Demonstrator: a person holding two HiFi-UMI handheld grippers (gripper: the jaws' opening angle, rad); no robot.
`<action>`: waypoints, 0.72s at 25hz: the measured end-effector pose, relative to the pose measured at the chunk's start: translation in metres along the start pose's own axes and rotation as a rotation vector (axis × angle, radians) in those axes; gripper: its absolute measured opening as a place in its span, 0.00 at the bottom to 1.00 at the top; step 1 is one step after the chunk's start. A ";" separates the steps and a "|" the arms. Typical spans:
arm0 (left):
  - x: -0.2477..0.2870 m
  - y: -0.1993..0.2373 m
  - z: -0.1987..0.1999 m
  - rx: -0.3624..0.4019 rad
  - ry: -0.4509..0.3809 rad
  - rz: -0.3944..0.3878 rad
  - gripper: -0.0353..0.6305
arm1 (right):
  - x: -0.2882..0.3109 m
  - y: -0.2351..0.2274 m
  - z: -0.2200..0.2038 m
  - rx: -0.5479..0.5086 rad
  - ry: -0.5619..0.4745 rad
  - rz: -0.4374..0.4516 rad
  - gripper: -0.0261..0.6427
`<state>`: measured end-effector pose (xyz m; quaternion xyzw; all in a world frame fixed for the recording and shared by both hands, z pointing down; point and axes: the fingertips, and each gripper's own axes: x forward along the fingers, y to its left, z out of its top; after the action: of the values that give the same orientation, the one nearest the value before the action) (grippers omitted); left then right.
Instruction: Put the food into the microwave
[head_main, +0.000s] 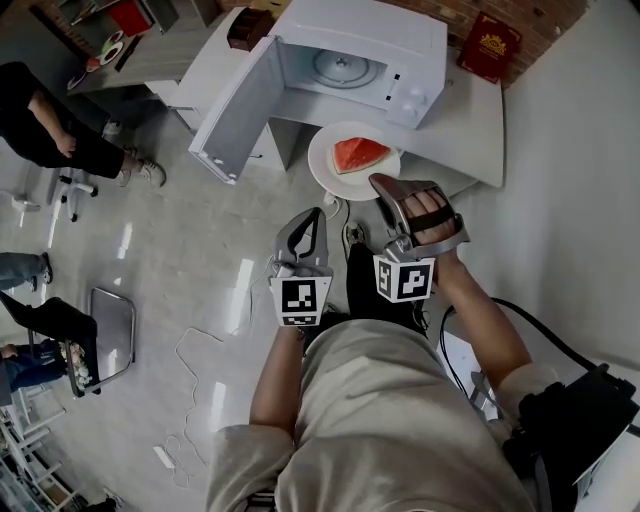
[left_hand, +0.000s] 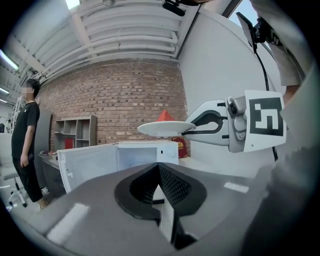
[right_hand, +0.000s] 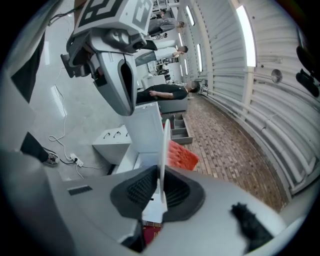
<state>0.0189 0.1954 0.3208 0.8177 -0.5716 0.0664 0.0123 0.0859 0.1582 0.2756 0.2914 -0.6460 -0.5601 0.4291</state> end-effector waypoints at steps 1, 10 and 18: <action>0.007 0.003 -0.001 0.002 -0.002 0.009 0.06 | 0.008 0.000 -0.005 0.008 0.001 -0.002 0.08; 0.076 0.022 -0.010 0.015 -0.011 0.026 0.06 | 0.079 0.012 -0.054 0.007 0.037 0.000 0.08; 0.118 0.035 -0.033 0.013 0.027 0.011 0.06 | 0.118 0.042 -0.070 0.019 0.049 0.040 0.08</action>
<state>0.0231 0.0760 0.3664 0.8138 -0.5753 0.0811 0.0143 0.0976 0.0320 0.3435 0.2961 -0.6462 -0.5381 0.4531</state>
